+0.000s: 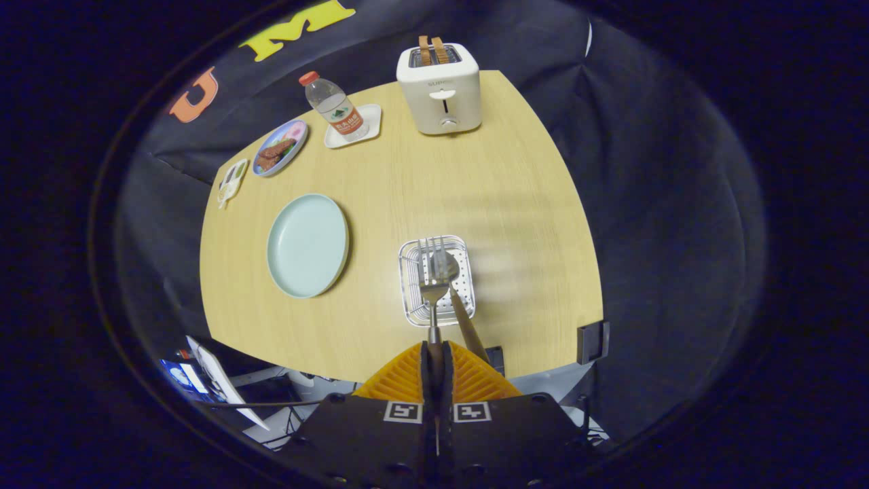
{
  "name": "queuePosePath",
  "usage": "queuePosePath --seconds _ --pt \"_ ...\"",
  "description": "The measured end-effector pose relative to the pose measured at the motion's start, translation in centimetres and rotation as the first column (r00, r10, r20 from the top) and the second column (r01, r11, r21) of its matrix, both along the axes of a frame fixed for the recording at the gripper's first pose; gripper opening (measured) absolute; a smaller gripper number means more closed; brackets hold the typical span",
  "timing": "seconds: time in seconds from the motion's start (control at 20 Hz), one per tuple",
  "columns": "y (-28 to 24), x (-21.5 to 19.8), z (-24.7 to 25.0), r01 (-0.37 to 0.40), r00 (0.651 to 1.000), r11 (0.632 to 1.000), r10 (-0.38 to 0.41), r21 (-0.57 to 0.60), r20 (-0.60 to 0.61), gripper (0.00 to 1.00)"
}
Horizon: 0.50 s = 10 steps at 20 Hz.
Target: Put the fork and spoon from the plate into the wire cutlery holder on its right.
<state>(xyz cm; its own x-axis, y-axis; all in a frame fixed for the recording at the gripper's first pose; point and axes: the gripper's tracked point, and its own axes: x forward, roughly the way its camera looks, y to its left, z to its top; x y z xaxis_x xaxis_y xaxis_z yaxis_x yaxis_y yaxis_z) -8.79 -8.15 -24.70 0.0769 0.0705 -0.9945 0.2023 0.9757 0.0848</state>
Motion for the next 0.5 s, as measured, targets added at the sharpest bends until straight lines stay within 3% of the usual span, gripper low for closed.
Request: queuePosePath --seconds 0.5 --pt "0.5 0.3 -2.7 0.044 0.997 0.997 -0.04 0.063 -0.067 0.08"
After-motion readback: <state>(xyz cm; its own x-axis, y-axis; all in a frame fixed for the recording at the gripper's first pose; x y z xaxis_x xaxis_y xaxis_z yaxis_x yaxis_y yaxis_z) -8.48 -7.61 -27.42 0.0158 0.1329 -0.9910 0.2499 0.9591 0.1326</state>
